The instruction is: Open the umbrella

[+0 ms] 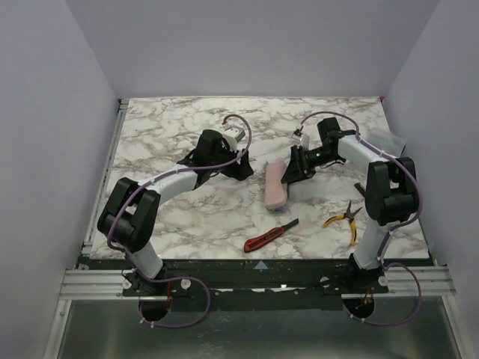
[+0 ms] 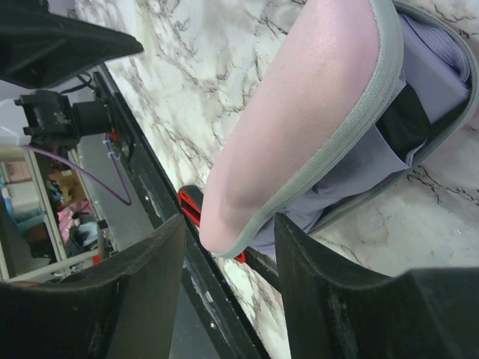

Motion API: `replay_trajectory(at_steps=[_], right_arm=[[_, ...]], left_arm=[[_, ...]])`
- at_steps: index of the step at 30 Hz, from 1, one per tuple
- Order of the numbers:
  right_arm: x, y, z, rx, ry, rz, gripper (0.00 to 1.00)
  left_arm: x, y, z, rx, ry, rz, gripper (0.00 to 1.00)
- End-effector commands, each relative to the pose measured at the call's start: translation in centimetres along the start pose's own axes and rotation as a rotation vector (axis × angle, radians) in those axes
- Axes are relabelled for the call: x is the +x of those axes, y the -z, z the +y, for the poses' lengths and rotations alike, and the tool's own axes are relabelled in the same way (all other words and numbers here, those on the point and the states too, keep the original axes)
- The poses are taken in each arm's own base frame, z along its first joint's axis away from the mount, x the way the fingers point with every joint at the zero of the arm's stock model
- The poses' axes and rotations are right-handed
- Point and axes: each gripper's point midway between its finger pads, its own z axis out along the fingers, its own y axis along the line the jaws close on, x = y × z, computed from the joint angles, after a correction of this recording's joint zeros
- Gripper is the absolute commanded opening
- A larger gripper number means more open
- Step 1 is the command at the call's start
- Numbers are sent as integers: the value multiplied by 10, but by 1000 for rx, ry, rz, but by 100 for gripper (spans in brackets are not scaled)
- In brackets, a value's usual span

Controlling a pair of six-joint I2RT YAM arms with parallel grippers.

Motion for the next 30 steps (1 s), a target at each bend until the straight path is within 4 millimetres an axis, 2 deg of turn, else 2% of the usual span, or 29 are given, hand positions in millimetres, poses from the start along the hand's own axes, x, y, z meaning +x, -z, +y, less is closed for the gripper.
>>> replay_trajectory(at_steps=[1, 7, 11, 14, 17, 19, 23, 27, 30], right_arm=[[-20, -1, 21, -68, 14, -38, 54], [-30, -19, 36, -95, 48, -34, 54], [-40, -29, 44, -110, 54, -38, 54], [-44, -24, 41, -52, 68, -49, 54], [-37, -5, 33, 6, 41, -81, 52], [-29, 11, 21, 26, -41, -120, 44], [-6, 32, -20, 162, -144, -158, 18], [14, 25, -33, 174, -176, -125, 4], [16, 15, -38, 138, -225, -118, 1]], left_arm=[[1, 10, -12, 50, 16, -6, 74], [0, 17, -23, 85, 60, -17, 74], [5, 21, -28, 101, 100, -11, 74], [9, 24, -27, 87, 114, -10, 74], [13, 25, -26, 81, 121, -4, 74], [16, 22, -26, 78, 119, 4, 73], [13, 16, -26, 76, 120, 10, 71], [10, 10, -25, 77, 121, 12, 70], [9, 8, -24, 78, 118, 17, 70]])
